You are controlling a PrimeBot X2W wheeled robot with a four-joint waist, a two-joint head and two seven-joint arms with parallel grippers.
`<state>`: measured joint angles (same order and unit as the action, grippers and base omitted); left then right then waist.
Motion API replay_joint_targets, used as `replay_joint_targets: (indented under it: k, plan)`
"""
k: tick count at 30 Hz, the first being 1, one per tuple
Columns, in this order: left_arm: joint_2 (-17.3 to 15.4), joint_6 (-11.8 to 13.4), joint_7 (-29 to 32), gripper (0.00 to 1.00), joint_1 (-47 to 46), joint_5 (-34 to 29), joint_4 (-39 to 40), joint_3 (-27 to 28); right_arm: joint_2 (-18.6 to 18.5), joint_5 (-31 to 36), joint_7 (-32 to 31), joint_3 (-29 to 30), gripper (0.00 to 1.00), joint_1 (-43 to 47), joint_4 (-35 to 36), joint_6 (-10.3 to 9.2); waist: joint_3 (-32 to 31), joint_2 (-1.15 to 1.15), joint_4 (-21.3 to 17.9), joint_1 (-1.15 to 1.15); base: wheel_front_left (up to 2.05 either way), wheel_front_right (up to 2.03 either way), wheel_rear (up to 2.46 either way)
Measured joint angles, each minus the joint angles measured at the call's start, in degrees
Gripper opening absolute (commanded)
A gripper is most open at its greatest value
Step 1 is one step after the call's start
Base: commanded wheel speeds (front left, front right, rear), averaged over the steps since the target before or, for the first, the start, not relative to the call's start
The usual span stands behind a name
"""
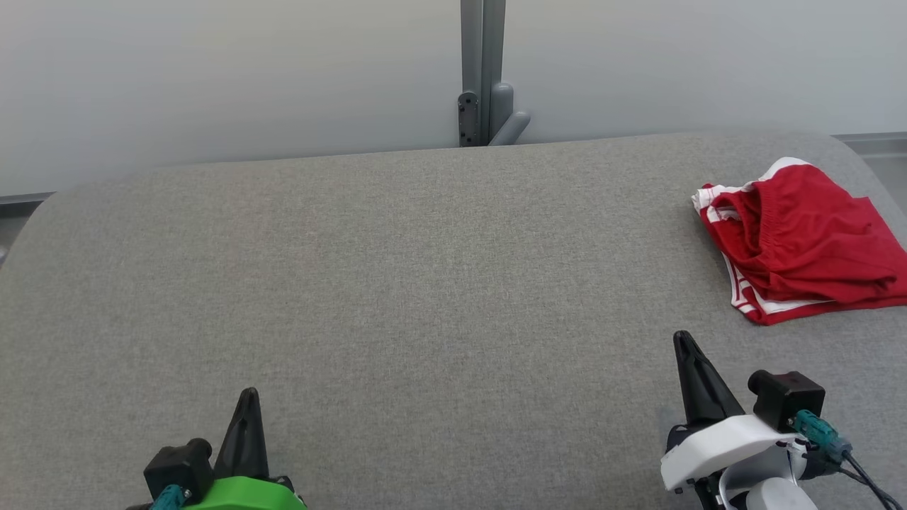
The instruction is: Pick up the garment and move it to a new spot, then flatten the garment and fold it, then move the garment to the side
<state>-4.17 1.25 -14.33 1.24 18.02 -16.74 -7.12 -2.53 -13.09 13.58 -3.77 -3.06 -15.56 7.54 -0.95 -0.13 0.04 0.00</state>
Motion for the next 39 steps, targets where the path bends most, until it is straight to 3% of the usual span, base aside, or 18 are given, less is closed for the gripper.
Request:
replay_joint_targets:
  k: [39]
  plan:
    - [0.7, -3.8, 11.5, 0.00, -4.8, 33.6, -1.2, 8.2, 0.0, -36.8, -7.7, 3.2, 0.00, -2.5, -1.0, -0.01, 0.4, 0.00, 0.0, 0.00, 0.00, 0.00, 0.00]
